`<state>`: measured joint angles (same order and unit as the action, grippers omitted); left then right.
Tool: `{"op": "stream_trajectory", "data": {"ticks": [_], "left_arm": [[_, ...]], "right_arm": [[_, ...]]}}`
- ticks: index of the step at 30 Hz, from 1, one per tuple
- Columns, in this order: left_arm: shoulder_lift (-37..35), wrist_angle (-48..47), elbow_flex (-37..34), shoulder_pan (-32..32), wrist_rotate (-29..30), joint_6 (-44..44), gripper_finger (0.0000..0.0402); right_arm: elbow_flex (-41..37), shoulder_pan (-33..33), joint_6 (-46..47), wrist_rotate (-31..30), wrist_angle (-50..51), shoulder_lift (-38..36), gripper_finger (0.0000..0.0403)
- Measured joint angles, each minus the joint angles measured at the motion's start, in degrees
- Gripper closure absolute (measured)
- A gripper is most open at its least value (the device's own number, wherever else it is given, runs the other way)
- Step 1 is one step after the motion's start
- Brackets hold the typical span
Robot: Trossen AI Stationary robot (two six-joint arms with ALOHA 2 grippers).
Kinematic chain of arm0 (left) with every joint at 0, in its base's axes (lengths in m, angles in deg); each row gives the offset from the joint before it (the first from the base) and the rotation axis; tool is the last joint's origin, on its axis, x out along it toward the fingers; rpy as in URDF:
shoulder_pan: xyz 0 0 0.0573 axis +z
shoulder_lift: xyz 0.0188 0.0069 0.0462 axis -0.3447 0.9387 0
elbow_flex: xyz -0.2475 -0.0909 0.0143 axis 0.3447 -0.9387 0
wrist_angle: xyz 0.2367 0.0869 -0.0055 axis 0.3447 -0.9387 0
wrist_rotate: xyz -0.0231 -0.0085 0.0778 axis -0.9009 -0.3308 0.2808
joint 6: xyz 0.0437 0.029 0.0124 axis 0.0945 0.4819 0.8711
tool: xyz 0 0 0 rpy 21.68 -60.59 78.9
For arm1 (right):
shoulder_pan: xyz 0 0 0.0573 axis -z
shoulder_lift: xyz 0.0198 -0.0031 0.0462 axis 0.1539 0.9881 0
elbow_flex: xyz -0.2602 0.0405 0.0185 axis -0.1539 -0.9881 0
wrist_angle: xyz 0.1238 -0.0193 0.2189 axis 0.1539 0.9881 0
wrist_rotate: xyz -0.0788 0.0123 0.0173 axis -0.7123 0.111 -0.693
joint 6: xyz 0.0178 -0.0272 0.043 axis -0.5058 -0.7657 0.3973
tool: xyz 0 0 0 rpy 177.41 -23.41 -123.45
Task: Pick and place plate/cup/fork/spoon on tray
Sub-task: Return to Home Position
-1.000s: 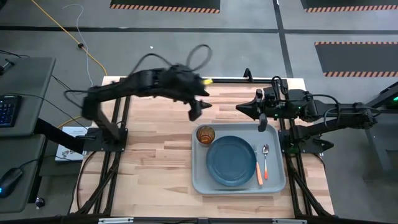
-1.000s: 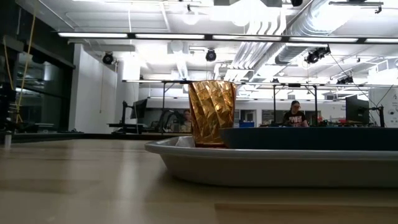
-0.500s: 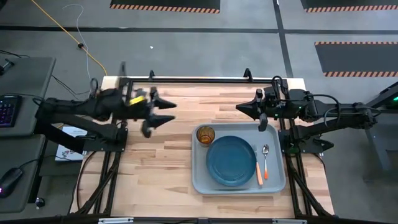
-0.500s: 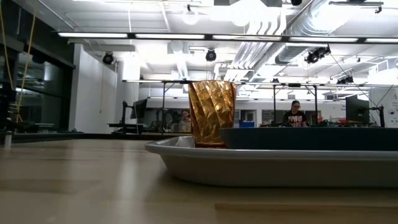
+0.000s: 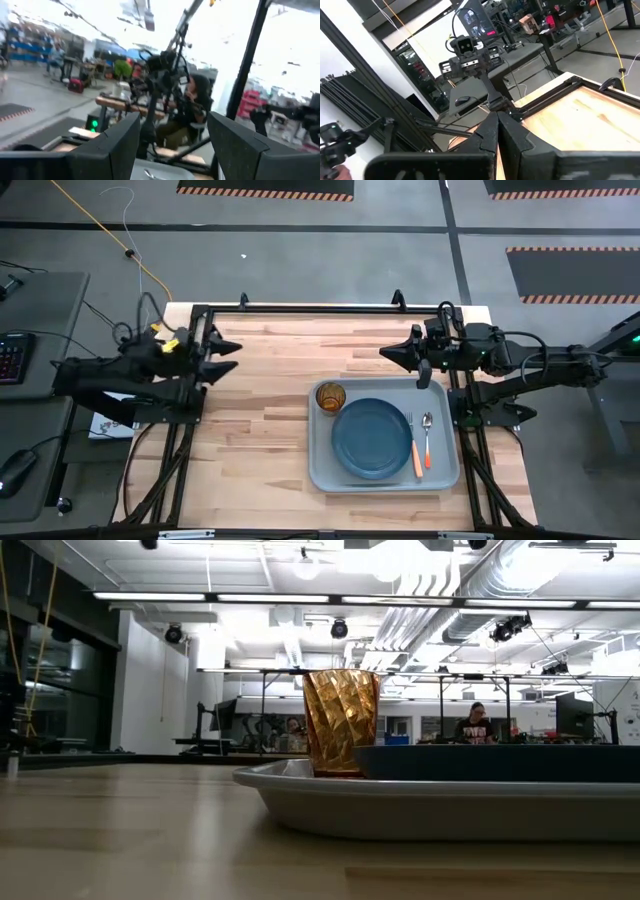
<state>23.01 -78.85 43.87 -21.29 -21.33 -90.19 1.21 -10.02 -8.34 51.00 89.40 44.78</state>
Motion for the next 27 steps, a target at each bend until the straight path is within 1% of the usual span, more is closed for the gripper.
{"op": "stream_trajectory", "data": {"ticks": [6,11,14,17,21,24,27], "left_arm": [[-9.92,0.39,-6.23,1.64,0.24,-2.36,0.0179],[-15.67,0.79,-11.12,1.64,0.26,-3.46,0.0181],[-17.98,0.65,-13.76,1.64,0.27,-3.57,0.0195],[-19.58,0.84,-16.08,1.64,0.34,-3.72,0.0221],[-20.94,0.69,-19.35,1.64,-0.07,-4.13,0.027],[-22.26,0.78,-21.96,1.64,-0.3,-4.61,0.0317],[-23.74,0.7,-24.29,1.64,-0.58,-5.11,0.0373]], "right_arm": [[0.0,0.0,-1.44,-0.04,0.26,0.0,0.0402],[0.0,0.0,-1.87,-0.2,1.32,0.0,0.0402],[0.0,0.0,-1.65,-0.2,1.43,0.0,0.0402],[0.0,0.0,-1.59,-0.2,1.47,0.0,0.0402],[0.0,0.0,0.39,-0.12,1.53,-0.01,0.0402],[0.0,0.0,3.12,-0.02,1.86,0.0,0.0402],[0.0,0.0,3.29,0.07,2.11,-0.01,0.0402]]}}
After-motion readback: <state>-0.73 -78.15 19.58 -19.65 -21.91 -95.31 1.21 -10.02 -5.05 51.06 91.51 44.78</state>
